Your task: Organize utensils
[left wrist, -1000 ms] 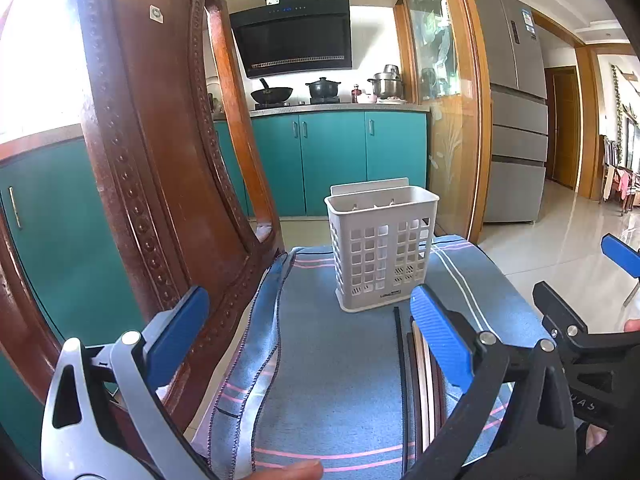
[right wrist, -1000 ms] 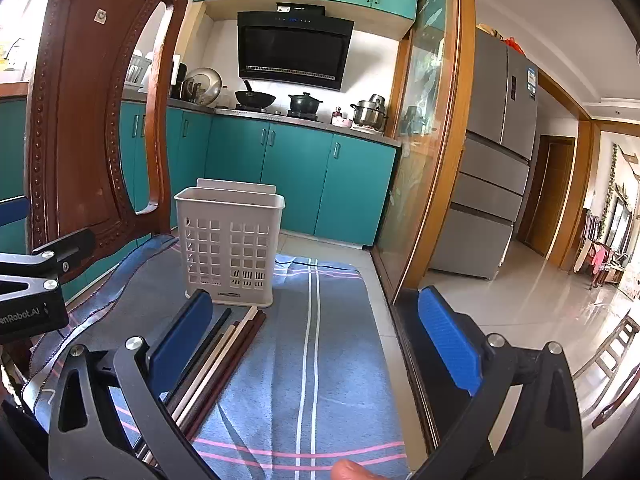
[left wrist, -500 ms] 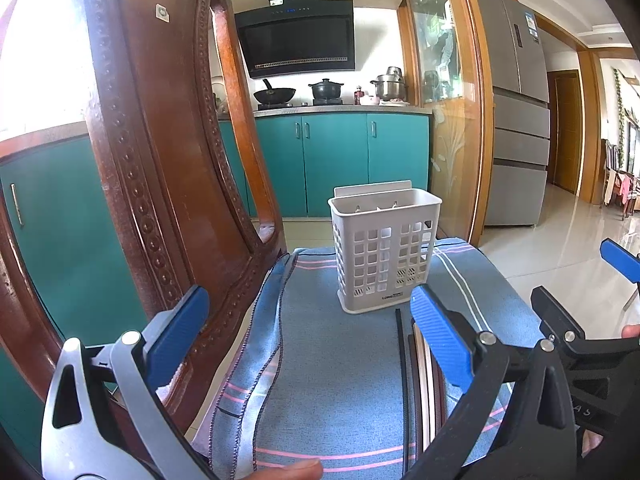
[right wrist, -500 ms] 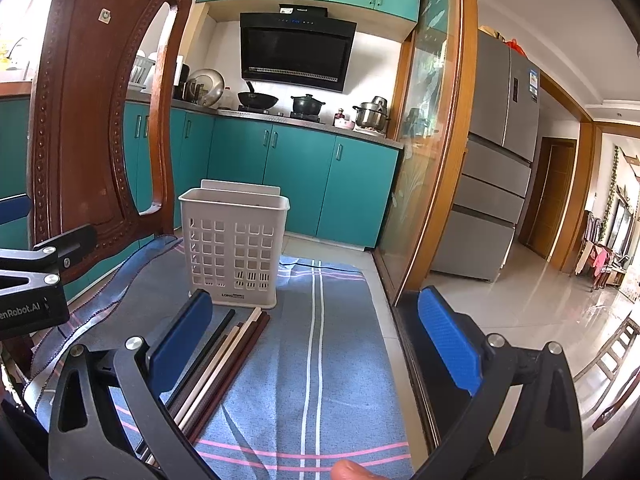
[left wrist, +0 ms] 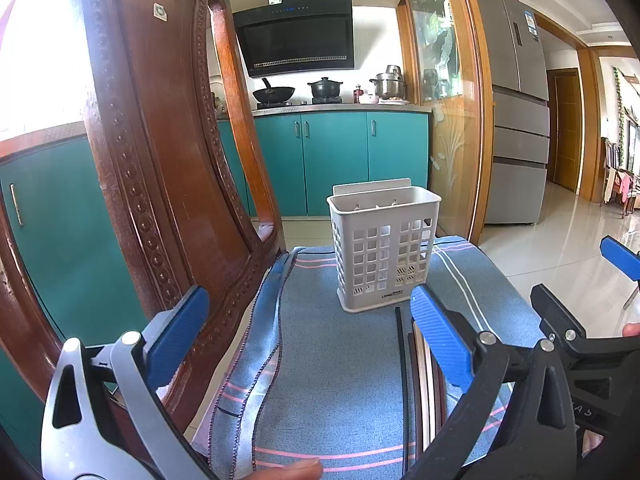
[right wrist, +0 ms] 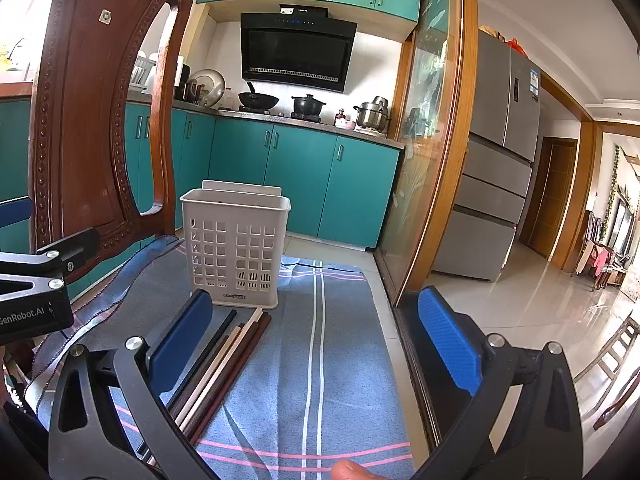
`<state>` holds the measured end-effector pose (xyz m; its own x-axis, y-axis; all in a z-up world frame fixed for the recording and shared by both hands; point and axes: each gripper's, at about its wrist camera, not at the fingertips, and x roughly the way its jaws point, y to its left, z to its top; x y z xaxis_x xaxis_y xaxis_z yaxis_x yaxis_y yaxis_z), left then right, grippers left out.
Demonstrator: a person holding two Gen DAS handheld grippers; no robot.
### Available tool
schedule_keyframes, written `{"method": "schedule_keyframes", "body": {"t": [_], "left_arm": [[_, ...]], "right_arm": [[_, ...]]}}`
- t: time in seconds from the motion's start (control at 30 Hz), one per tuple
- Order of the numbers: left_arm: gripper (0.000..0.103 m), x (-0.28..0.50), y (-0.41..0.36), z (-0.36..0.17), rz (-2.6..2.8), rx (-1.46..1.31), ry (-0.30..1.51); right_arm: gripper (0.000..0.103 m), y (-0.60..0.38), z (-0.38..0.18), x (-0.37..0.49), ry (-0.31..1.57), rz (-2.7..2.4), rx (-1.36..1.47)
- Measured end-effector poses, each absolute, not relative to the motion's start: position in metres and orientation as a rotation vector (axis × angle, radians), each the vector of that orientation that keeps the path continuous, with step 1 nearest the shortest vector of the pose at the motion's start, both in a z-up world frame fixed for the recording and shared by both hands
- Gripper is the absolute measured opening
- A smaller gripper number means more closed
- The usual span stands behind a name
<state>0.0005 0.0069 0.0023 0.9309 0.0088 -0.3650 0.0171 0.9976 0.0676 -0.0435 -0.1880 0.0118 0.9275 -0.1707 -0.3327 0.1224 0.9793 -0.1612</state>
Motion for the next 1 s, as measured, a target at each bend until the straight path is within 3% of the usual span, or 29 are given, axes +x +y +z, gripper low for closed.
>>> {"method": "schedule_keyframes", "body": {"t": [1.0], "left_arm": [[0.1,-0.0004,0.0021,0.0,-0.005,0.08,0.378]], "right_arm": [[0.101,-0.1883,0.0124,-0.0439,0.349,-0.147,-0.131]]}}
